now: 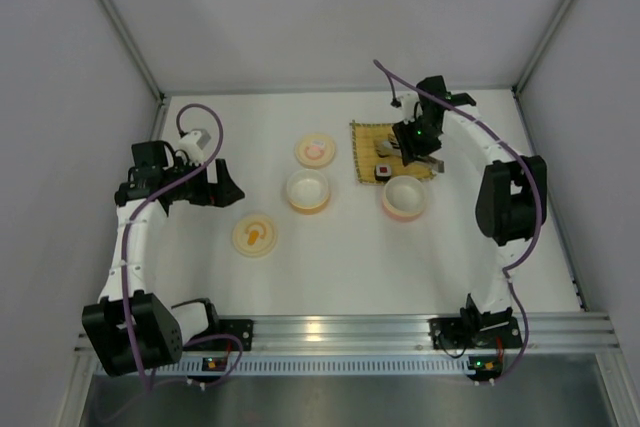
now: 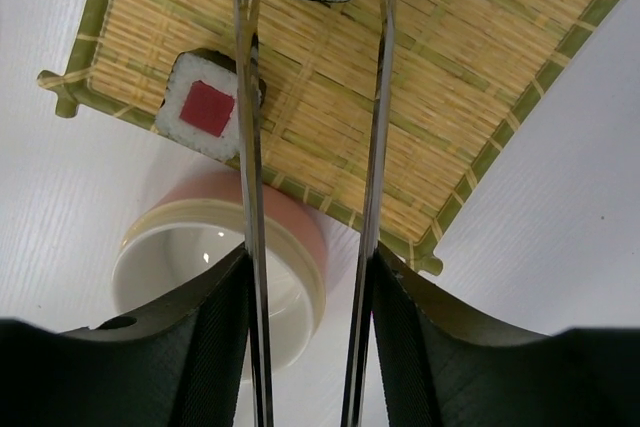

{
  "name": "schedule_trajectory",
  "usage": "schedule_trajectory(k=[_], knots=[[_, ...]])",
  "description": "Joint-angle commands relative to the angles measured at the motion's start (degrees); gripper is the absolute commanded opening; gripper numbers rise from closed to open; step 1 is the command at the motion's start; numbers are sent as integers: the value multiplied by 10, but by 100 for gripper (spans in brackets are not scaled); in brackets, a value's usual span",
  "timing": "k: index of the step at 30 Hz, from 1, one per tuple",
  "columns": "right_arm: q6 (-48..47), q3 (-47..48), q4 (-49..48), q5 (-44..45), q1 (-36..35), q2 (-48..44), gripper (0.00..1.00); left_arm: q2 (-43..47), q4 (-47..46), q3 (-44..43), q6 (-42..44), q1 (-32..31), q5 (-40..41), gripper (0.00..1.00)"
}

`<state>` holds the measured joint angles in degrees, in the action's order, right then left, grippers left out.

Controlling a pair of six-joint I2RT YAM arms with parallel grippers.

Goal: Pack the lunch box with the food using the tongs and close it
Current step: Pick up the fake food from the plate, then place the fake food in the packing box.

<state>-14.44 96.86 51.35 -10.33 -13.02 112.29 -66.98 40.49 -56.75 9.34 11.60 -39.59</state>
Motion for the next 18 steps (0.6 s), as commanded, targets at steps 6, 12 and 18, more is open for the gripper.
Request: schedule_trajectory(k=[6,12,18], knots=[[-1,22,-29,-2,-8,-16,35,25,-23,10,3,2,-4,98],[-2,54,6,-26,-8,-61,23,26,-28,9,-3,2,-2,98],[-9,58,25,-68,-48,-127,20,19,-29,6,-12,1,-29,98]])
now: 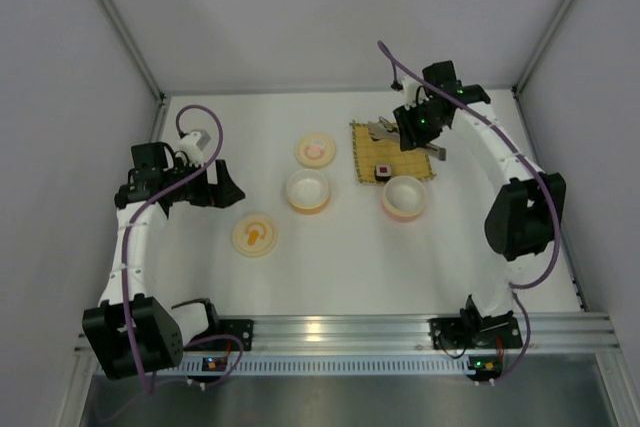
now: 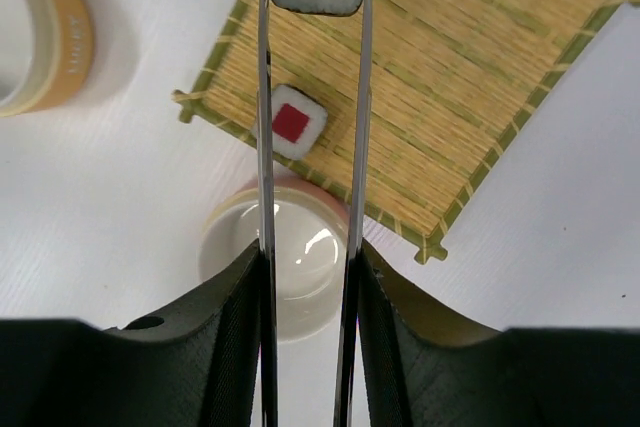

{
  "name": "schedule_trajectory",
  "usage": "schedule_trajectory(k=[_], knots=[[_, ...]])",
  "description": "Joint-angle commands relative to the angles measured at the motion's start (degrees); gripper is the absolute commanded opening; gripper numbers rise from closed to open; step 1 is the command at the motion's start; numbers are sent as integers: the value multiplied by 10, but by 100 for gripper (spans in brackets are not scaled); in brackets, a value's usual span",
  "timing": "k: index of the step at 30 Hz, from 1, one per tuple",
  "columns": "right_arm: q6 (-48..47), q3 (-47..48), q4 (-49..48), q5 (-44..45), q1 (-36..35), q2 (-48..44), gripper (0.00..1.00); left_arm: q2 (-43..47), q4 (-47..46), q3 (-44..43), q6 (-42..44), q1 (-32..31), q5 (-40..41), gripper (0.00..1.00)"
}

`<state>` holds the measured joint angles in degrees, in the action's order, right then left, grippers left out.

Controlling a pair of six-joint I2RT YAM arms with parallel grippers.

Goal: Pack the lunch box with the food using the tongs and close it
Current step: Place the fake food in the packing box.

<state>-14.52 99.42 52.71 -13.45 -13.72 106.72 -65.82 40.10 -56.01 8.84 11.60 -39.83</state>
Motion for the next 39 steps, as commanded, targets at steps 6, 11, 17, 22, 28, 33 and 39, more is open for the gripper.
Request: schedule_trajectory(k=[6,11,17,22,28,33,39], knots=[[11,-5,6,-48,-153,-121,19,-5,-5,-18,1,3,-49,98],[12,-19,-5,-43,-216,-123,20,-2,-5,-12,-1,3,-48,98],[6,-32,-8,-38,-253,-101,20,6,-6,-9,3,4,-41,98],[0,-32,-9,-30,-265,-71,22,1,-12,-7,-1,4,-42,98],[-2,-34,-22,-22,-265,-42,24,3,-12,-6,4,4,-41,98],[-3,-45,-38,-16,-265,-26,25,2,-12,-2,5,4,-41,98],[-2,-48,-46,-22,-265,-10,32,-2,-15,-2,6,4,-43,98]])
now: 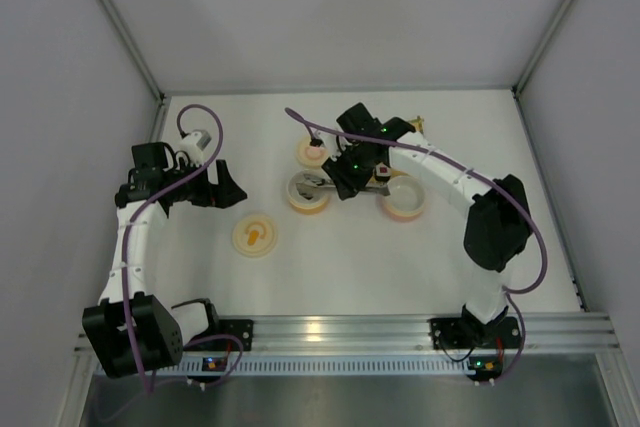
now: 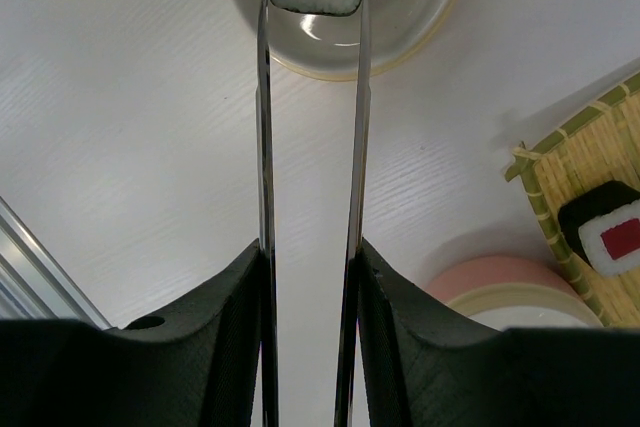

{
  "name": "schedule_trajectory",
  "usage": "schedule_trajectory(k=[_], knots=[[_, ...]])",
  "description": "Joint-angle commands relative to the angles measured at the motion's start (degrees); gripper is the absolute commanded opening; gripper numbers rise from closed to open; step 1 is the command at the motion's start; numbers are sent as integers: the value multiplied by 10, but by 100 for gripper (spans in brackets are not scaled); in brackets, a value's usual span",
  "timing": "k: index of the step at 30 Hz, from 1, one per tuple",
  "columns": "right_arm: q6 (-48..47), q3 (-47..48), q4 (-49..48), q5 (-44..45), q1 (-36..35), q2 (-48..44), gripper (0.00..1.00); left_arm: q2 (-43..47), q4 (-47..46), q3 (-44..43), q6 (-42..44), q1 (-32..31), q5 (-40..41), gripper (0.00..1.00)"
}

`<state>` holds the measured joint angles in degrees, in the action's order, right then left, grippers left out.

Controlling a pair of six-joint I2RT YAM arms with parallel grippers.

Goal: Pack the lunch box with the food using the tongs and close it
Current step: Place the fake food in the packing box, then pick up the fake food from the plate.

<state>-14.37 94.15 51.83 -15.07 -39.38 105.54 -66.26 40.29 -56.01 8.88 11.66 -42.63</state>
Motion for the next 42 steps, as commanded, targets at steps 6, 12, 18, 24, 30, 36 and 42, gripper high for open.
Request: schedule_trajectory(k=[6,12,18,24,30,36,42], knots=[[-3,4,-44,-1,-9,10,44,0,-17,-2,5,3,-15,98],[-3,17,-38,-3,-9,5,54,0,-14,-3,7,4,-16,98],[3,38,-22,-5,3,-30,54,4,-7,-7,14,3,-17,98],[35,28,5,-22,79,-98,53,16,-4,-9,20,4,-8,98],[65,-66,14,-10,204,-153,53,22,-15,-20,15,4,3,98],[87,-109,40,1,249,-156,55,12,-21,-16,10,3,10,98],[101,-120,25,14,249,-135,55,17,-22,-9,5,4,11,98]])
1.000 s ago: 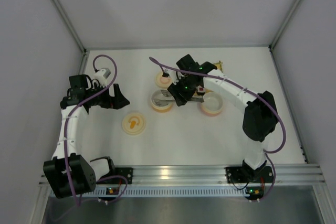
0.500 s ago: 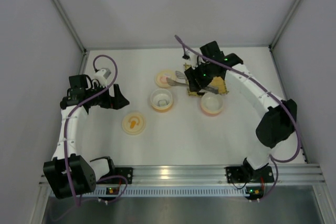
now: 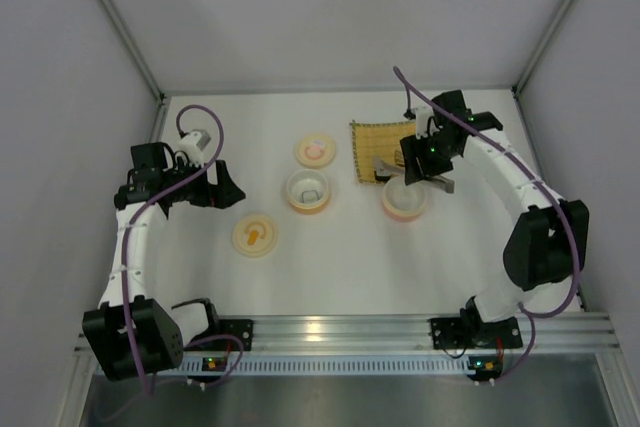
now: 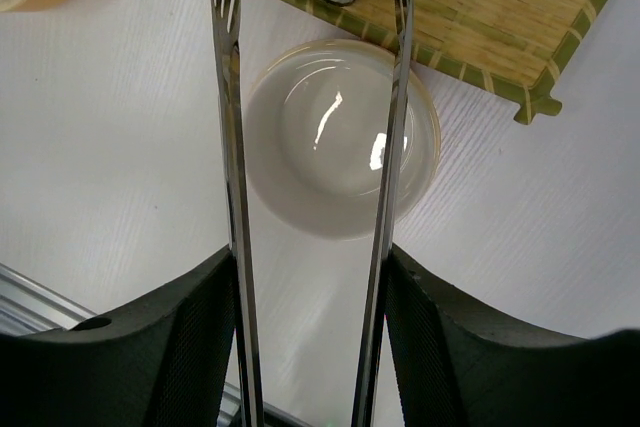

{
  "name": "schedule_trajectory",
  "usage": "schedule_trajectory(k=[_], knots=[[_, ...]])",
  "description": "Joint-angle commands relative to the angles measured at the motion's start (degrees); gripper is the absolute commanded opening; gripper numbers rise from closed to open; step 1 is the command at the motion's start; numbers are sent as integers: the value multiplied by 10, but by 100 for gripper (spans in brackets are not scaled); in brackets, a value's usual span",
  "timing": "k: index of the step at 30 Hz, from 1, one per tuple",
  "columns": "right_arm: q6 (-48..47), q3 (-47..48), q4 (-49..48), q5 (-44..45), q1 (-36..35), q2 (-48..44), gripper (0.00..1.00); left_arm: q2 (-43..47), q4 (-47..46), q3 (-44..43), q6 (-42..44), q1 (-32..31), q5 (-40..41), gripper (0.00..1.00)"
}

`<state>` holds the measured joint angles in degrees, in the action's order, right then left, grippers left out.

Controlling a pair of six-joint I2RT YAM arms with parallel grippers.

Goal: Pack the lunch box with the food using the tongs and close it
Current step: Pick up the fake food from the plate.

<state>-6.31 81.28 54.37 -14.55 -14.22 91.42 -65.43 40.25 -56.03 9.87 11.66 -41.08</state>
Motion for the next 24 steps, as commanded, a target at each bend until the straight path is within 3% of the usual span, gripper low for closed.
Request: schedule_trajectory(k=[1,24], knots=[[23,12,-1,10,-3,10,55,14,-21,-9,-4,4,-1,98],[53,60,4,-12,-5,91,54,18,-29,7,3,4,7,98]])
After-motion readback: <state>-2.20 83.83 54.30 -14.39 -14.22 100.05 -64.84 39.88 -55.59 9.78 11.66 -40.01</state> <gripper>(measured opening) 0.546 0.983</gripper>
